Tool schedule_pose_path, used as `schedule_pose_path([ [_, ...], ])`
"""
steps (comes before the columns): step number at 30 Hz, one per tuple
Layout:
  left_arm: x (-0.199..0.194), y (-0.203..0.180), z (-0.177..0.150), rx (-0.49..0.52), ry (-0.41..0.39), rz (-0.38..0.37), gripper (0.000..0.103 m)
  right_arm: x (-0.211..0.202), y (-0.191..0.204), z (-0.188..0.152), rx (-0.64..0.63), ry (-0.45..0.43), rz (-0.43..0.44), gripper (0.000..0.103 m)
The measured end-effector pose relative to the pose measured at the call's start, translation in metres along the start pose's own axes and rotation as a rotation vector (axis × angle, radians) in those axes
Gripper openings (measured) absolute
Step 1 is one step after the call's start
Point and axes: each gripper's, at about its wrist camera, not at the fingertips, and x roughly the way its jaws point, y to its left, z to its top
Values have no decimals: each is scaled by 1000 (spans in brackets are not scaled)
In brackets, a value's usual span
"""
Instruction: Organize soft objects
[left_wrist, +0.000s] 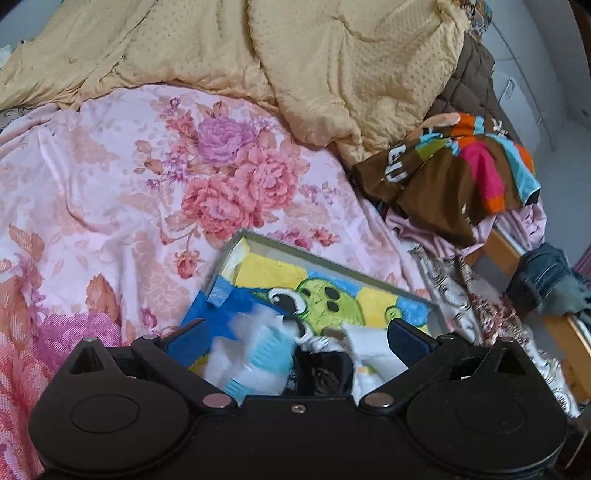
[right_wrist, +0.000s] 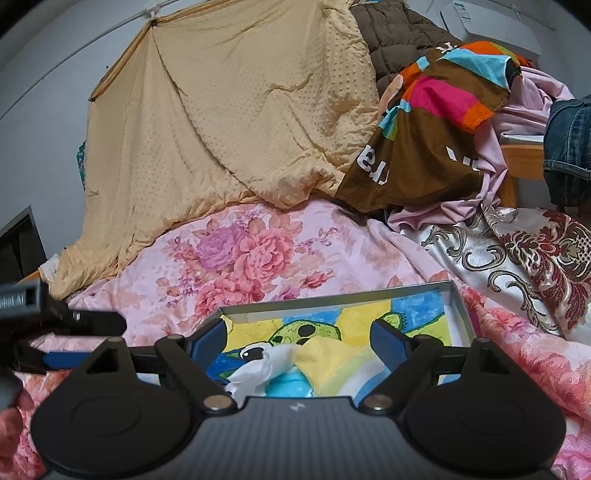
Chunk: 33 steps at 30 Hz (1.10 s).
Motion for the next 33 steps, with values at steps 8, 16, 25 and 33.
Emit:
schedule_pose_path([
  [8, -2, -20, 5, 28, -16, -36, 102, 0, 10, -4, -32, 17, 6, 89],
  [16, -22, -28, -10, 65, -55, -29, 102, -29, 7, 12, -16, -15, -27, 93],
  [25, -65, -42, -26, 108, -127, -1, 102, -73, 14, 19, -23, -33, -46, 100],
  [33, -106, -54, -43, 147, -184, 47, 102, -113, 24, 21, -45, -50, -49, 103],
])
